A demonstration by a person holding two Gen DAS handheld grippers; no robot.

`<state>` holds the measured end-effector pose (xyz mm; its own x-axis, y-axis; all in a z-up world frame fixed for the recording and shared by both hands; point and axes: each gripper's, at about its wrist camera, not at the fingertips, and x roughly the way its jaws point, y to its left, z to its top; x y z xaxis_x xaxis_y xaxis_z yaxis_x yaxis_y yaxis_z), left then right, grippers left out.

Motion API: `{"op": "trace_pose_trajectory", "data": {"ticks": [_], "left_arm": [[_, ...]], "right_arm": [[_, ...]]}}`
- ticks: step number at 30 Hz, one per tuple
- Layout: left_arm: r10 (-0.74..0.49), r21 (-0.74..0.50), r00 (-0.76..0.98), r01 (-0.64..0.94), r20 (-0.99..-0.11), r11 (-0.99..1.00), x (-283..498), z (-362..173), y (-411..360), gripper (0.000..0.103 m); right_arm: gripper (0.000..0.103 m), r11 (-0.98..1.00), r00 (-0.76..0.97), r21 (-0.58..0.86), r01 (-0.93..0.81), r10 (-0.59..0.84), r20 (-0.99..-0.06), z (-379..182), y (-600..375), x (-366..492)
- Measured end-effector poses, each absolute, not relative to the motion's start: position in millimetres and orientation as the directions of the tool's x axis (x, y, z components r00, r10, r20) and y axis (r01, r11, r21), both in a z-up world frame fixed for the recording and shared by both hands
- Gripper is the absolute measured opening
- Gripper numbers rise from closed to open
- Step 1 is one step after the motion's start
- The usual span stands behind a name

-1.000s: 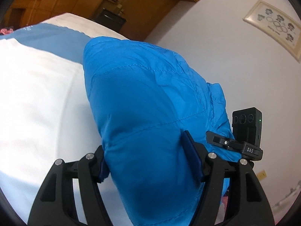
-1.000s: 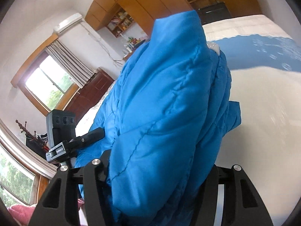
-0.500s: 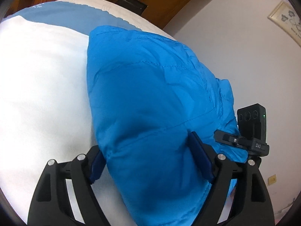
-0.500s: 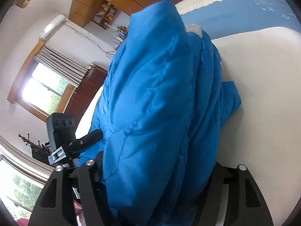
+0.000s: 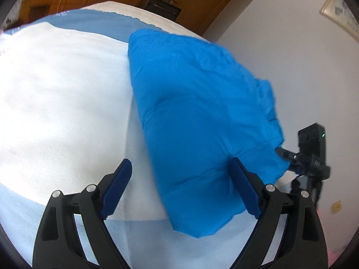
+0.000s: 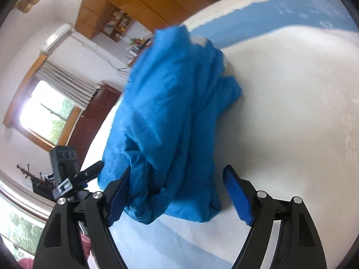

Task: Fold large clothes

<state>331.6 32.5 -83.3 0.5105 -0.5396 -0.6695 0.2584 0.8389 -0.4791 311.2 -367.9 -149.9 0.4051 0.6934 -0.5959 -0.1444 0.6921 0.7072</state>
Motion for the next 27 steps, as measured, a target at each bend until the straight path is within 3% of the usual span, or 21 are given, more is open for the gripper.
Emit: {"op": "trace_pose_trajectory", "data": {"ticks": [8,10,12,14,20,27], "left_arm": [[-0.505,-0.471,0.507,0.206,-0.698,0.858,344.1,-81.5,31.8,0.091],[-0.471,-0.434,0.524,0.202,-0.709,0.878,338.7,-71.2,30.0,0.09],[-0.411,-0.367,0.553,0.195,-0.725,0.909,328.9,-58.8,27.3,0.092],[-0.355,-0.31,0.578,0.179,-0.735,0.934,319.8,-51.1,24.4,0.094],[-0.195,-0.183,0.644,0.087,-0.739,0.979,287.0,-41.8,16.3,0.096],[-0.146,-0.114,0.664,0.092,-0.733,0.989,257.2,-26.7,3.8,0.096]], "right_arm": [[0.079,0.741,0.439,0.661,-0.118,0.636,-0.635,-126.2,-358.8,305.1],[0.083,0.772,0.463,0.625,-0.115,0.599,-0.654,-109.4,-359.1,285.9],[0.096,0.826,0.495,0.555,-0.099,0.524,-0.693,-93.4,-355.7,270.0],[0.099,0.859,0.519,0.498,-0.117,0.481,-0.707,-83.7,-355.8,253.2],[0.099,0.915,0.527,0.379,-0.137,0.391,-0.755,-62.9,-331.7,202.4],[0.099,0.936,0.55,0.325,-0.139,0.346,-0.76,-48.0,-315.2,161.4]]}}
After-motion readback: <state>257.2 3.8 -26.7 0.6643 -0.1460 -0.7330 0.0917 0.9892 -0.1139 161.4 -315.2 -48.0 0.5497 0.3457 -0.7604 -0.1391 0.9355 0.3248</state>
